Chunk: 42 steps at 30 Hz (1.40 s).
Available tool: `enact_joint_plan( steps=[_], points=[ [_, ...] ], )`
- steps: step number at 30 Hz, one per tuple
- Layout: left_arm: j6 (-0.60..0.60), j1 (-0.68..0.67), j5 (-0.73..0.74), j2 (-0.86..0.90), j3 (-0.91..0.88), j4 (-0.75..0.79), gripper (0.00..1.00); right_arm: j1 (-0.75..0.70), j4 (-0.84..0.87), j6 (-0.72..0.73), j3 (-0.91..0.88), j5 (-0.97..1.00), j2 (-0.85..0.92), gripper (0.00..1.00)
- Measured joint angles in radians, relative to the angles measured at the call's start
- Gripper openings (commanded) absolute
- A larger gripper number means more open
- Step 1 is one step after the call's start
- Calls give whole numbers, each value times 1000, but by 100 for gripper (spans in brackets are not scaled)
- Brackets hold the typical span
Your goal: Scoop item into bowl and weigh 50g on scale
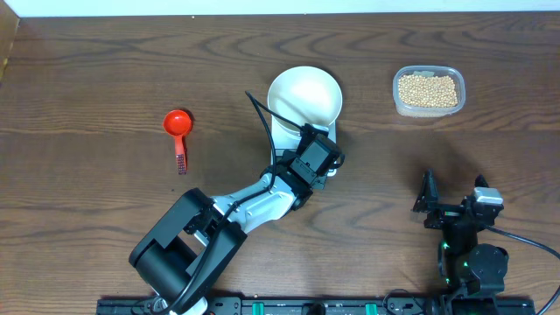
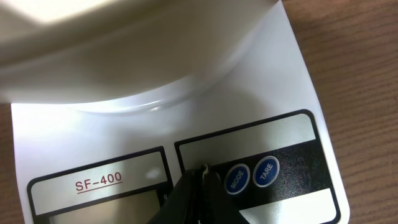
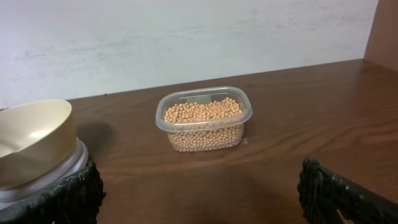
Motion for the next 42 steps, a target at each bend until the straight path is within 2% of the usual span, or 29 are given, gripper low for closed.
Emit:
enact_joint_plan(
  steps=[8, 42],
  points=[
    [2, -2, -5, 5, -11, 42, 7, 0, 0, 0, 0, 0, 0, 99],
    [23, -11, -32, 21, 4, 24, 7, 0, 0, 0, 0, 0, 0, 99]
  ],
)
